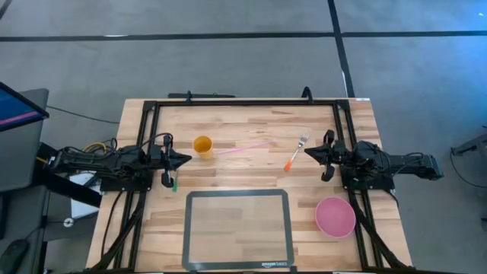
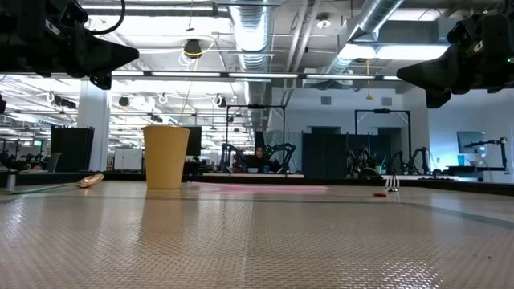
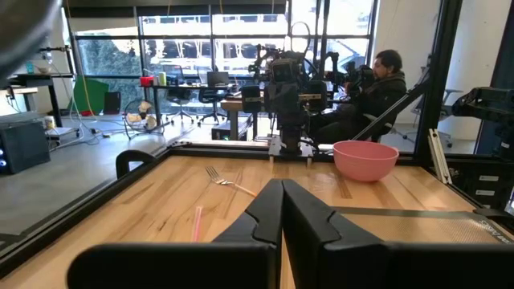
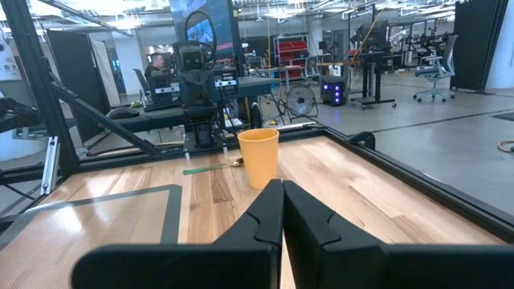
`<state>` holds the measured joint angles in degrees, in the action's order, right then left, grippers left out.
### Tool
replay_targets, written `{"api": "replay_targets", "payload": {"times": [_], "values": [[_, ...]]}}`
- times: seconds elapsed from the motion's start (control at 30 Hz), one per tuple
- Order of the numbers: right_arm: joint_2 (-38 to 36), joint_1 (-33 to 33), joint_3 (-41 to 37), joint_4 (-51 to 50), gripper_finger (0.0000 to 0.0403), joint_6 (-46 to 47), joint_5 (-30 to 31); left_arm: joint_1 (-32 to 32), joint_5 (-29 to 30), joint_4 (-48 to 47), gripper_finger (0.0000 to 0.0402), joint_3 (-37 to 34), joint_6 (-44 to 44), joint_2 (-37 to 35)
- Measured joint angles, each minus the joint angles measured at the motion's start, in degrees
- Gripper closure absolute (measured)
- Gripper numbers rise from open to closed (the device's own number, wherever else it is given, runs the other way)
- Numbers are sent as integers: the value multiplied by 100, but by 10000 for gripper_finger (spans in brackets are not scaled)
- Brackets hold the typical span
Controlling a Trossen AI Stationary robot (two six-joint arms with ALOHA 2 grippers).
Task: Pick & Place Utensil
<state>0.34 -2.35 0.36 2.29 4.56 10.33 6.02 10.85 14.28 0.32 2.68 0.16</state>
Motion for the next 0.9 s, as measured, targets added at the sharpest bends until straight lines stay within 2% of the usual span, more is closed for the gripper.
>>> {"api": "replay_targets", "payload": {"times": [0.47,0.57,0.7,0.9], "values": [[0,-4,0,1,402,0,0,-2,-38,19,394,1,-72,-1],[1,-4,-1,1,402,1,0,-1,-131,25,394,0,-530,57],[1,-2,0,0,402,0,1,0,-397,22,394,2,-1606,298],[1,-2,0,1,402,1,1,-2,-20,162,394,2,-1498,684]]}}
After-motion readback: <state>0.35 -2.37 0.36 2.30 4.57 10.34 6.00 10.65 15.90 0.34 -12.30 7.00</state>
